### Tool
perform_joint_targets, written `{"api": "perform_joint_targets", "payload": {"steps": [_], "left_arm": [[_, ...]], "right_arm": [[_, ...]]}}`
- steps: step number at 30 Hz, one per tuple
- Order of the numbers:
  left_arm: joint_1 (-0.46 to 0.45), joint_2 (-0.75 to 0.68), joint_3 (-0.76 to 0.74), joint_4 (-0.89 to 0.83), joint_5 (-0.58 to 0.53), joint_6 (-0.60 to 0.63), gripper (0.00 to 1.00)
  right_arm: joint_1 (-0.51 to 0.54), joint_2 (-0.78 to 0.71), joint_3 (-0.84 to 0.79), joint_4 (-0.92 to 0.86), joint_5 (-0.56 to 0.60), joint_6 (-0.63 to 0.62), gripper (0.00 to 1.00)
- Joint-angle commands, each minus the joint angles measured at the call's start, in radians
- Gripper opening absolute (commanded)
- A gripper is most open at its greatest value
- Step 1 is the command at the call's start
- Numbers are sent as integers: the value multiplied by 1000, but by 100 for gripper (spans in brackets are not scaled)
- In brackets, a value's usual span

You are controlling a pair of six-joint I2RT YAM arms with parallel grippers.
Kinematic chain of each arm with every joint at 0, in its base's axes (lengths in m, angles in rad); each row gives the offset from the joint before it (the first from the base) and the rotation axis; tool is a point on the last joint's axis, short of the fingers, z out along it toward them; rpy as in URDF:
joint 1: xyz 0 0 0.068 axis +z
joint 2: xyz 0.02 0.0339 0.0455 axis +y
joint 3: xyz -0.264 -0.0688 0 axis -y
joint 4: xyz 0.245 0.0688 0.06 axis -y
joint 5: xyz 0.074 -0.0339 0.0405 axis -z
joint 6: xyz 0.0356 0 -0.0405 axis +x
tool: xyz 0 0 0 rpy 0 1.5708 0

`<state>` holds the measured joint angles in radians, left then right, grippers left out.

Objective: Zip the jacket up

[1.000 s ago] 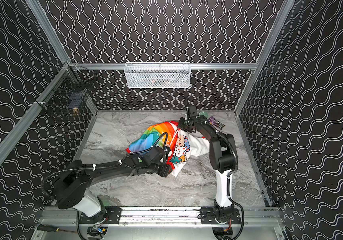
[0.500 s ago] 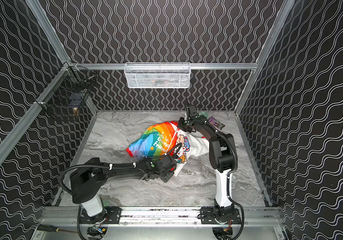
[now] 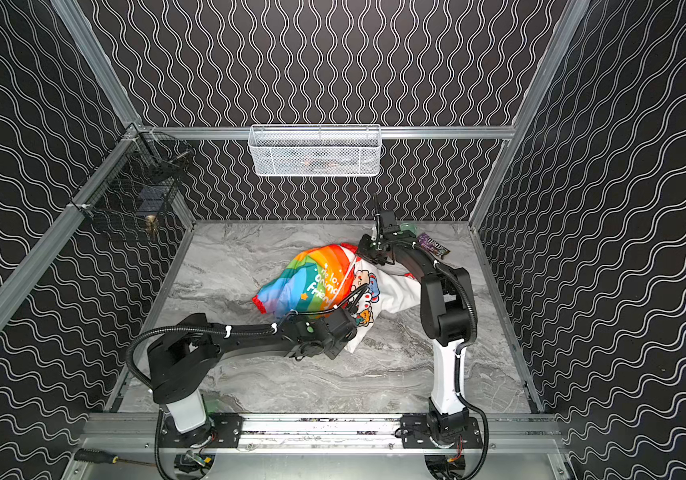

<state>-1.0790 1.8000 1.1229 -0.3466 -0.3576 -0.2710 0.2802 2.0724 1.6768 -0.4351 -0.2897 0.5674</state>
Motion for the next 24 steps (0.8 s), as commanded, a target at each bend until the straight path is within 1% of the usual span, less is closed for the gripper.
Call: {"api": "perform_joint_targets", "payload": {"steps": [1, 3, 5, 8, 9, 10, 13, 15, 16, 17, 18, 19, 20, 22, 24], "left_arm": [[17, -12, -13, 2, -7, -5, 0], [26, -25, -22, 4, -5, -6, 0], [39, -44, -35, 9, 3, -7, 0], [64, -77, -53, 18, 25, -7, 0], [72, -86, -57, 20, 31, -5, 0], [81, -96, -60, 20, 35, -3, 0], [101, -113, -62, 14, 44, 5, 0], [113, -116, -63, 16, 53, 11, 0], [118, -118, -64, 15, 56, 13, 0], [123, -119, -65, 14, 60, 15, 0], [125, -119, -65, 12, 60, 16, 0], [128, -120, -65, 11, 59, 16, 0], [129, -121, -66, 11, 60, 18, 0], [135, -125, -70, 12, 62, 16, 0], [138, -127, -72, 12, 63, 13, 0]], "right_arm": [[-8, -55, -25, 8, -8, -8, 49], [-17, -102, -61, -4, 0, -17, 55], [-25, -165, -125, -12, 13, -20, 60], [-41, -320, -296, 22, 26, -18, 61], [-42, -377, -367, 40, 33, -18, 60], [-42, -434, -441, 60, 33, -21, 57], [-21, -591, -642, 131, 26, -21, 45], [29, -670, -775, 175, 44, -30, 41], [70, -707, -822, 189, 76, -36, 39], [108, -730, -853, 198, 107, -35, 40], [147, -747, -892, 214, 127, -27, 42], [182, -751, -921, 233, 118, -6, 45], [200, -747, -939, 242, 107, 16, 47], [224, -719, -965, 229, 127, 89, 51], [227, -697, -997, 257, 93, 150, 53]]}}
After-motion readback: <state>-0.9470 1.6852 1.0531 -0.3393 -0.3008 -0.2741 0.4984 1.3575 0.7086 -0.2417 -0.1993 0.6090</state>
